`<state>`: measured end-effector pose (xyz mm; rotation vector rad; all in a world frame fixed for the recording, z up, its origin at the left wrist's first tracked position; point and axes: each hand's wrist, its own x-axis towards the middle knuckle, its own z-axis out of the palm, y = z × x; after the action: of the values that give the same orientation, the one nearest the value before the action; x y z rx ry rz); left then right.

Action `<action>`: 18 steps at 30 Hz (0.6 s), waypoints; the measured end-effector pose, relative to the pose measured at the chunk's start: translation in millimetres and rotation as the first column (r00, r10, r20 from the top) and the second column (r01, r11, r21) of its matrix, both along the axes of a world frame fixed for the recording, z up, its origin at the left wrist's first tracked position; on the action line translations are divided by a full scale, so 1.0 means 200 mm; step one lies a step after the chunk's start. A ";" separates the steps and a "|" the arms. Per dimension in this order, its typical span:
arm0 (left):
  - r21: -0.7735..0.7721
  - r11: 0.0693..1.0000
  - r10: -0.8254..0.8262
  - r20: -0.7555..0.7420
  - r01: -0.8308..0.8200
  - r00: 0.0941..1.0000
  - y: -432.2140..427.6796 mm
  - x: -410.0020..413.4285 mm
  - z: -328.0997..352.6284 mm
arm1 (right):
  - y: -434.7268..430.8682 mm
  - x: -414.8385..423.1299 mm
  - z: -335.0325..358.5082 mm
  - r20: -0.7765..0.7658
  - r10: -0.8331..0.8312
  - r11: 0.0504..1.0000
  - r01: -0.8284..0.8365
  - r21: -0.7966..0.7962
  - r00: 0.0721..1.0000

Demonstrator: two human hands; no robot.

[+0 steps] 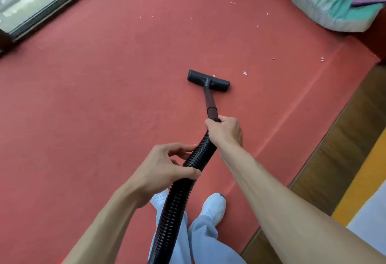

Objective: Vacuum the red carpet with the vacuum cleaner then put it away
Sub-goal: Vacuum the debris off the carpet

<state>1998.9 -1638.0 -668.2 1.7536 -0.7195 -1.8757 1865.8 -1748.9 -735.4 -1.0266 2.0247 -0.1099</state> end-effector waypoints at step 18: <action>-0.065 0.997 0.044 -0.063 -0.048 0.997 -0.17 0.38 -0.04 | -0.21 0.30 -0.03 0.131 -0.226 0.970 0.235 -0.060 0.965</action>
<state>2075.6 -1673.0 -677.0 1.6505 -0.7047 -1.8453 1925.8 -1790.9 -740.9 -0.8049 2.0328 -0.3668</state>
